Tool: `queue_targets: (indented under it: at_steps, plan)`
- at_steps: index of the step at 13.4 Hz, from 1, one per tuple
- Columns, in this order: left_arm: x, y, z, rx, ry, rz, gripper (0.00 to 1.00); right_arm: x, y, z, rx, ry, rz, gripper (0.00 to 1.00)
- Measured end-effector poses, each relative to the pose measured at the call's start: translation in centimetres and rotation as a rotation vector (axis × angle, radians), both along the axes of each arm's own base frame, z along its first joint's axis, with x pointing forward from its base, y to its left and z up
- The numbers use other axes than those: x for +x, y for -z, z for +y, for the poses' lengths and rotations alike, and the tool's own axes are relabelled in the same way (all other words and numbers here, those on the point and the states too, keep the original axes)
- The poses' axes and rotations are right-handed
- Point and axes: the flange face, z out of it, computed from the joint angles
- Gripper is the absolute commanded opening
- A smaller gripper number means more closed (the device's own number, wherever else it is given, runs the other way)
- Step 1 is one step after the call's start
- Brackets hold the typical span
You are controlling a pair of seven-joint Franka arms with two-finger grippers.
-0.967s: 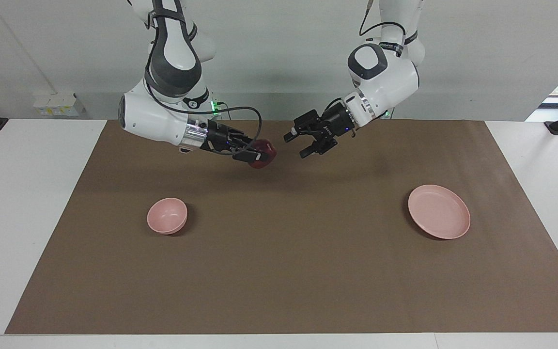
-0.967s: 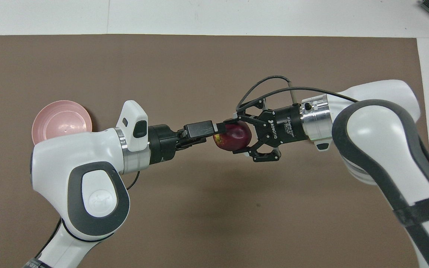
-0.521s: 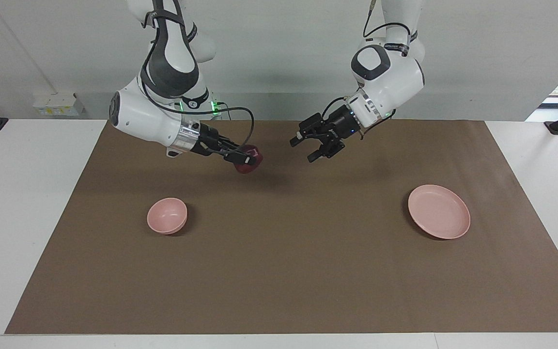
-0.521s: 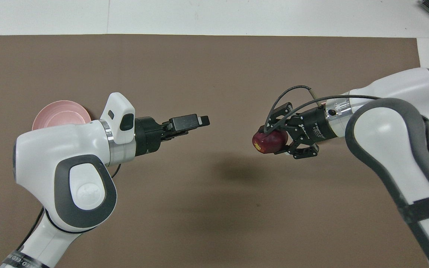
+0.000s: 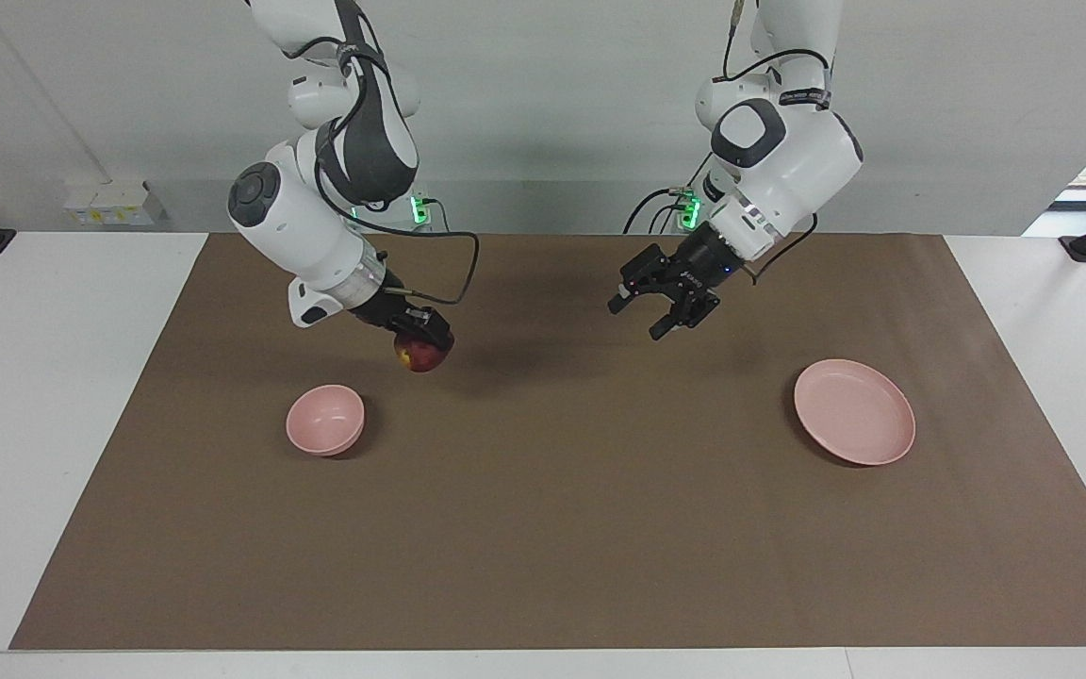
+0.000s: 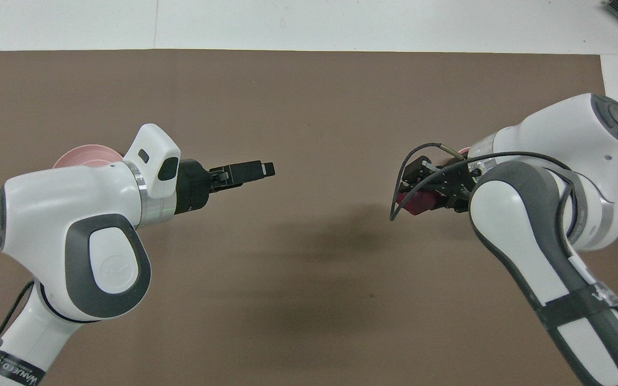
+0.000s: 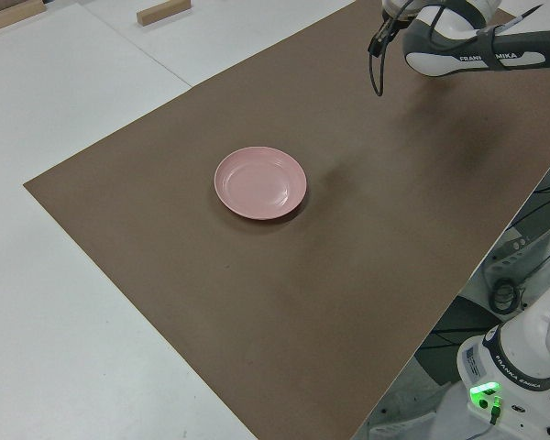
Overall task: Move apple from plate to bowl
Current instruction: 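Carry the apple with the right gripper into the pink bowl while the left gripper withdraws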
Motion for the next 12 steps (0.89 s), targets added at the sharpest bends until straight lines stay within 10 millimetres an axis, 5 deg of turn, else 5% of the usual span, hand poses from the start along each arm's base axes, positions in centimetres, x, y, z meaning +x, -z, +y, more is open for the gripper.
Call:
queue_targets:
  at_steps: [7,12]
  plan:
    - [2.0,0.4,5.3,0.319,0.133,0.000,1.00,2.5,4.6,-6.5,-0.128,-0.227,-0.075,0.00]
    - [4.8,-4.8,10.8,0.528,0.180,0.041,1.00,2.7,6.1,-7.2,-0.127,-0.232,-0.056,0.00]
